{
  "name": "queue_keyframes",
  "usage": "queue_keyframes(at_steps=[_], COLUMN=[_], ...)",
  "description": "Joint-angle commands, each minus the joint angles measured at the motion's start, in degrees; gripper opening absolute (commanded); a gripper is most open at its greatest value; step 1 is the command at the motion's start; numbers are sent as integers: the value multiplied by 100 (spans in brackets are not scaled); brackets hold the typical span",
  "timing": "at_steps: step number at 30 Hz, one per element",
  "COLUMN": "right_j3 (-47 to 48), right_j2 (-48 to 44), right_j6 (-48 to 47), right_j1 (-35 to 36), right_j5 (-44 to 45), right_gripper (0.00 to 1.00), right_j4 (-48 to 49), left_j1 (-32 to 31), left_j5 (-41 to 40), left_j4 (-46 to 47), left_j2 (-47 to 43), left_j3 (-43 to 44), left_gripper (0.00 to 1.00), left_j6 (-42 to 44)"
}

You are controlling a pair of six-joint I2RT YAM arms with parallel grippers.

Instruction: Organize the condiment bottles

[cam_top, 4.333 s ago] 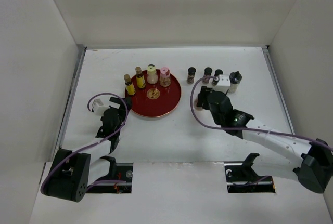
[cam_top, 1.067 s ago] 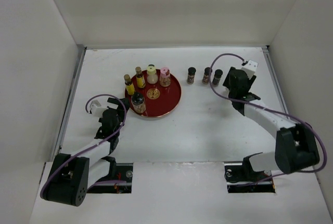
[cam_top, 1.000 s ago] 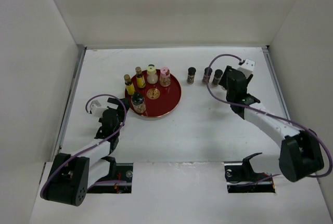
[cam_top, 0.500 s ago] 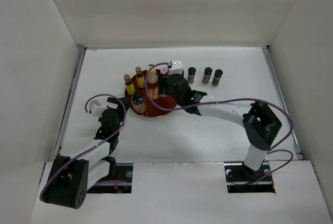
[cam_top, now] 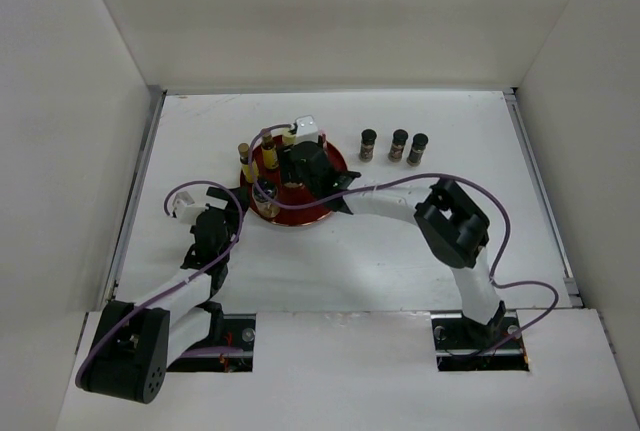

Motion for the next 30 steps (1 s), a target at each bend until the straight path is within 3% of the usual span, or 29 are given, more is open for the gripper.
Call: queue_keyframes(at_steps=[1,4,8,11,20,22,23,25,27,30], right_j3=[474,580,589,510,-174,-429,-561,-773,-940,-1177], right_j2=[164,287,244,33,-1161,-1460,-1592,-1777,-1857,-1953], right_j6=[22,49,145,146,111,102,84,14,-39,22], right_j1=[-55,-46,-29,-29,24,24,-54,-317,-660,-1100], right_j5=[-25,2,28,-25,28,89,124,186,239,362], right_gripper=[59,66,84,91,96,88,79,52,32,26], right_j4=[613,622,692,675,569,622,648,614,578,420], left_j1=[-31,-22,-14,-14,4,4,4,-13,-40,-40], left_j5=[22,-4,22,-30,-22,4,-4,-39,-22,31], left_j4=[241,267,276,276,347,347,338,311,320,347], left_j2=[-36,-10,43,78,122,78,43,17,95,131], left_j3=[22,22,22,22,13,13,13,13,31,31], left_gripper=[100,100,100,100,100,100,100,100,100,100], left_j6=[15,33,15,33,33,24,33,50,50,24])
